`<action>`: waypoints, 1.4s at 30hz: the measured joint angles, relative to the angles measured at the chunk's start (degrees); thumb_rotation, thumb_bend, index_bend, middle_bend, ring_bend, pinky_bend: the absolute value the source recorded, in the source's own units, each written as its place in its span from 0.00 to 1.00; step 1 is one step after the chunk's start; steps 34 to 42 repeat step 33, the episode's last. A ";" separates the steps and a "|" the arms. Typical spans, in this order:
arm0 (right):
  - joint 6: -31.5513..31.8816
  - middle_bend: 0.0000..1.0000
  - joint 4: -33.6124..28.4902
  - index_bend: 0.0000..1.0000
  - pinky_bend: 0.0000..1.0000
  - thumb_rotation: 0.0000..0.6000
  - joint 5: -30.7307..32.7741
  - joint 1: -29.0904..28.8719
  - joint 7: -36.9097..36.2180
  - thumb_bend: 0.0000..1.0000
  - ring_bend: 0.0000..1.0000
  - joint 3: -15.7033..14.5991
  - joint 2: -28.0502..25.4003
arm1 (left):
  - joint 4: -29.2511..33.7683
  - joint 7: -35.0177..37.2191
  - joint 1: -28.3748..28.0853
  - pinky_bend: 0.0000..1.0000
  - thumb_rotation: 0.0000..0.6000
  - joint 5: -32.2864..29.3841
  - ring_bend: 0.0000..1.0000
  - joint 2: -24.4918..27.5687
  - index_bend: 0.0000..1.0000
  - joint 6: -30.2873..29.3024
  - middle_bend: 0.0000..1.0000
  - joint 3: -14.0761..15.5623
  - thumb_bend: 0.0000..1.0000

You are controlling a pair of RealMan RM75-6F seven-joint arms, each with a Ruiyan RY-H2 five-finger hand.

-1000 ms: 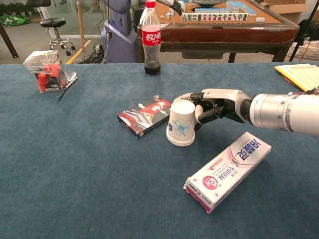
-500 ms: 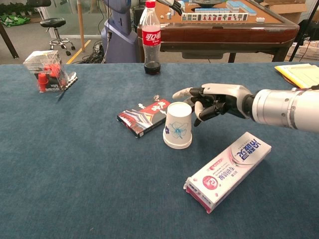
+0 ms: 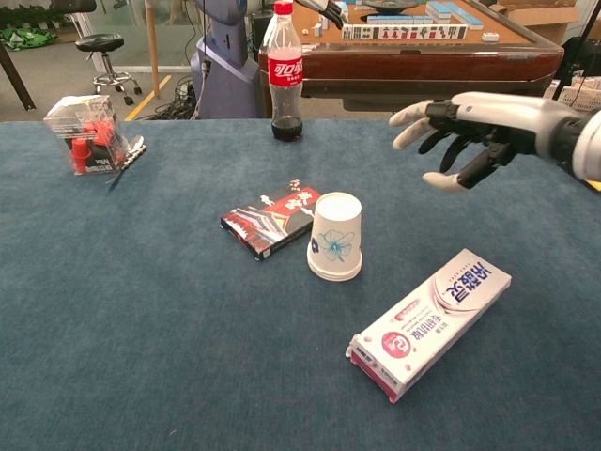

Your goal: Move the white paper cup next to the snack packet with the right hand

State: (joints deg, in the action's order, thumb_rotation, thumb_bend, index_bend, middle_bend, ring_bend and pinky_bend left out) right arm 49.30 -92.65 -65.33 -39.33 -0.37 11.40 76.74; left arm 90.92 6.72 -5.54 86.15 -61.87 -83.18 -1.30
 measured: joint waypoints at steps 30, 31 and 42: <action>45.40 0.19 -12.93 0.14 0.29 1.00 -13.74 32.62 17.49 0.24 0.17 -13.29 -17.33 | 3.08 -2.99 0.84 0.58 1.00 4.10 0.45 0.50 0.40 -4.57 0.52 -0.16 0.02; 45.16 0.19 -12.86 0.14 0.29 1.00 -13.71 32.82 16.39 0.24 0.17 -13.13 -17.72 | 3.02 -3.05 0.73 0.58 1.00 4.18 0.45 0.40 0.40 -4.32 0.52 -0.10 0.02; 44.56 0.19 -12.72 0.14 0.29 1.00 -13.54 33.09 14.69 0.24 0.17 -12.78 -18.27 | 2.85 -3.20 0.50 0.58 1.00 4.26 0.45 0.23 0.40 -3.64 0.52 0.13 0.02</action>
